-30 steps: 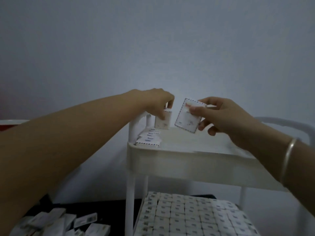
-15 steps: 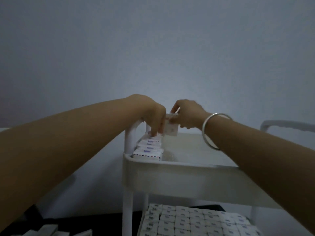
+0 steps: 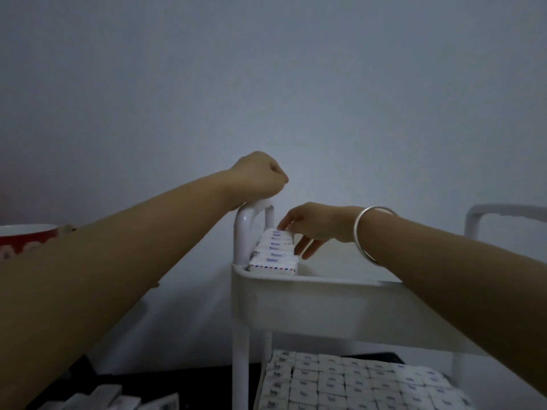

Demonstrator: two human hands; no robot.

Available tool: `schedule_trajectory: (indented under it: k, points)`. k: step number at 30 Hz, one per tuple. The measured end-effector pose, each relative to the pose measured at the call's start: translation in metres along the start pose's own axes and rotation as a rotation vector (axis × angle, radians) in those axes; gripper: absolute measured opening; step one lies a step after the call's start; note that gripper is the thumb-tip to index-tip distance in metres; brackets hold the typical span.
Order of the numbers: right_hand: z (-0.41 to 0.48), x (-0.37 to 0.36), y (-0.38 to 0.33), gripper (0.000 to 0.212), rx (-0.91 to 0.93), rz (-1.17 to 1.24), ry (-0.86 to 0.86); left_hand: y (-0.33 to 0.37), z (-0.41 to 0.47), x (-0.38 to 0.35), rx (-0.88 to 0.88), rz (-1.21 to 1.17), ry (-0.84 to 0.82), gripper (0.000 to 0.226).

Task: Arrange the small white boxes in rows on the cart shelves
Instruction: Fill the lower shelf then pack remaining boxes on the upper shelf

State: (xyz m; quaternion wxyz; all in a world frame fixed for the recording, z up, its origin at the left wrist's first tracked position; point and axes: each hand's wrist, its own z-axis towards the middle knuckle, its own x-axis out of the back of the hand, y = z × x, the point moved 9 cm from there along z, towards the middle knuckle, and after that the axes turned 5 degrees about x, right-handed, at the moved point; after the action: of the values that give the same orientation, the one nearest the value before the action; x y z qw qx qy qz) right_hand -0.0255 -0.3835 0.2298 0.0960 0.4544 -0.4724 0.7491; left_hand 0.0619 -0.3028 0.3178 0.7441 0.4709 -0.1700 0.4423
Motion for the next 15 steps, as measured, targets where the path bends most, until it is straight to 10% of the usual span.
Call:
schedule_trajectory:
  k: [15]
  points:
    - [-0.024,-0.021,-0.003,0.025,-0.241,0.179,-0.059,-0.07,-0.094,-0.056,0.634,-1.171,-0.263,0.059]
